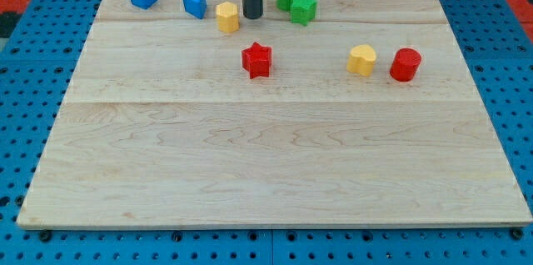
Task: Drag the yellow hexagon to the top of red star
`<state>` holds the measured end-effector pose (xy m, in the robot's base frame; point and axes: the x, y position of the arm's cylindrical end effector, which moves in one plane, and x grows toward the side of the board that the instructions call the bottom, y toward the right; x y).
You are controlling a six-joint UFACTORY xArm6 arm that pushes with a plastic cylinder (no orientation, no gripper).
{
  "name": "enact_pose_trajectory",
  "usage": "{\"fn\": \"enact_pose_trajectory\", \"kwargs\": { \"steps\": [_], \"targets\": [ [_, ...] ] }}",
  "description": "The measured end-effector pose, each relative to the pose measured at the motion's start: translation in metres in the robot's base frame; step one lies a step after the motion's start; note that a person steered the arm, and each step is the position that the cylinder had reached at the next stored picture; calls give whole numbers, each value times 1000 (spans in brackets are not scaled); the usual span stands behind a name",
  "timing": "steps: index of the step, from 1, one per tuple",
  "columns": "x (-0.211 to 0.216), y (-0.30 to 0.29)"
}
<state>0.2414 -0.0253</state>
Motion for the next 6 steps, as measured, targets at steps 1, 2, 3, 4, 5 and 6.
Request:
{"fn": "enact_pose_trajectory", "kwargs": {
  "steps": [1,2,3,4,5,6],
  "targets": [
    [-8,-66],
    [21,-95],
    [44,-37],
    [30,-75],
    [-9,-47],
    [3,12]
  ]
}}
